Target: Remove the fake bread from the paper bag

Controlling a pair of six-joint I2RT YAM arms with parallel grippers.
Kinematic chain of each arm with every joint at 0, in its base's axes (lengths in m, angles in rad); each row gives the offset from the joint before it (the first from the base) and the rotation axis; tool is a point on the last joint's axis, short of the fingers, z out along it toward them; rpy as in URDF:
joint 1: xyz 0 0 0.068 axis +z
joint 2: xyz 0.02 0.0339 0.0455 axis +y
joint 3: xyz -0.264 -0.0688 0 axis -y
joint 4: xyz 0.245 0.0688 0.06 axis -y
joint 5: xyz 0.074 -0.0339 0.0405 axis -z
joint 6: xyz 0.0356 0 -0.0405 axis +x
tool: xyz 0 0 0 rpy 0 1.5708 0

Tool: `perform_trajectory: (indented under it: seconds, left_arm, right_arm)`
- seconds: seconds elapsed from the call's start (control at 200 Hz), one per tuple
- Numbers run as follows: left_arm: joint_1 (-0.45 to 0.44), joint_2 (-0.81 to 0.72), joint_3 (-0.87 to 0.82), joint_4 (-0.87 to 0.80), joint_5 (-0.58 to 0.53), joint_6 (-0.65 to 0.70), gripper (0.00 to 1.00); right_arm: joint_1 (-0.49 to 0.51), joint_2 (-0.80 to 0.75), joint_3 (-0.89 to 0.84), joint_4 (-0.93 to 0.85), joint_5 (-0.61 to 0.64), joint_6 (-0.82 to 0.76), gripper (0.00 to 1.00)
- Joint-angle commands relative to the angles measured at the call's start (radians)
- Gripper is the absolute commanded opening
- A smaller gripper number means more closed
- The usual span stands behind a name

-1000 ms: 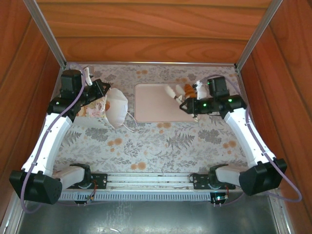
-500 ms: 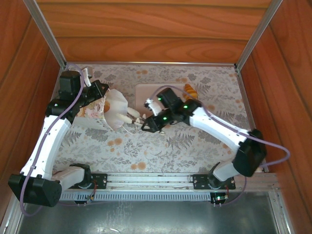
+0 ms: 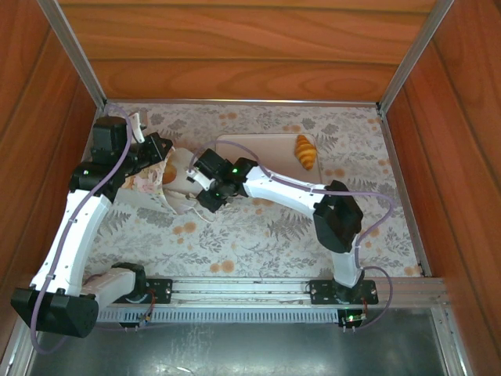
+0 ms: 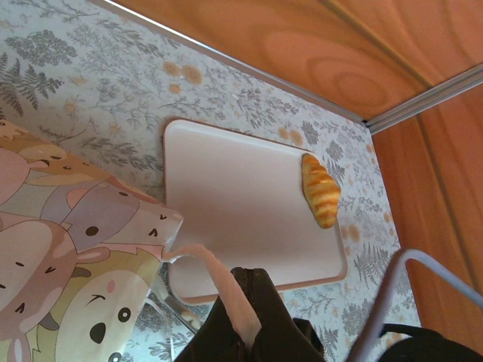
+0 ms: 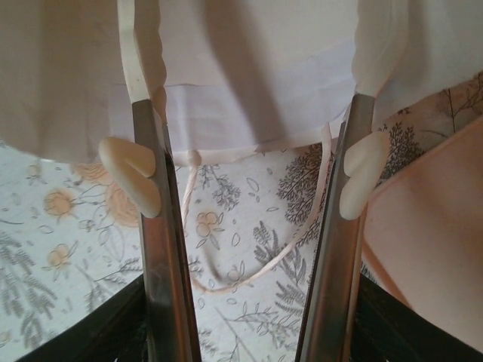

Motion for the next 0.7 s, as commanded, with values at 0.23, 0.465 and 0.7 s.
perform_trajectory:
  seconds: [0.23, 0.465, 0.7]
  left_arm:
    - [0.0, 0.006, 0.035, -0.002, 0.003, 0.012, 0.0]
    - [0.0, 0.004, 0.031, -0.002, -0.004, 0.017, 0.0]
    - [0.001, 0.003, 0.017, -0.002, -0.027, 0.014, 0.0]
  right_arm:
    - [0.019, 0.069, 0.099, 0.052, 0.046, -0.073, 0.59]
    - [0.021, 0.127, 0.168, 0.0, 0.048, -0.075, 0.47]
    - [0.018, 0.001, 0.09, -0.028, 0.038, 0.02, 0.38]
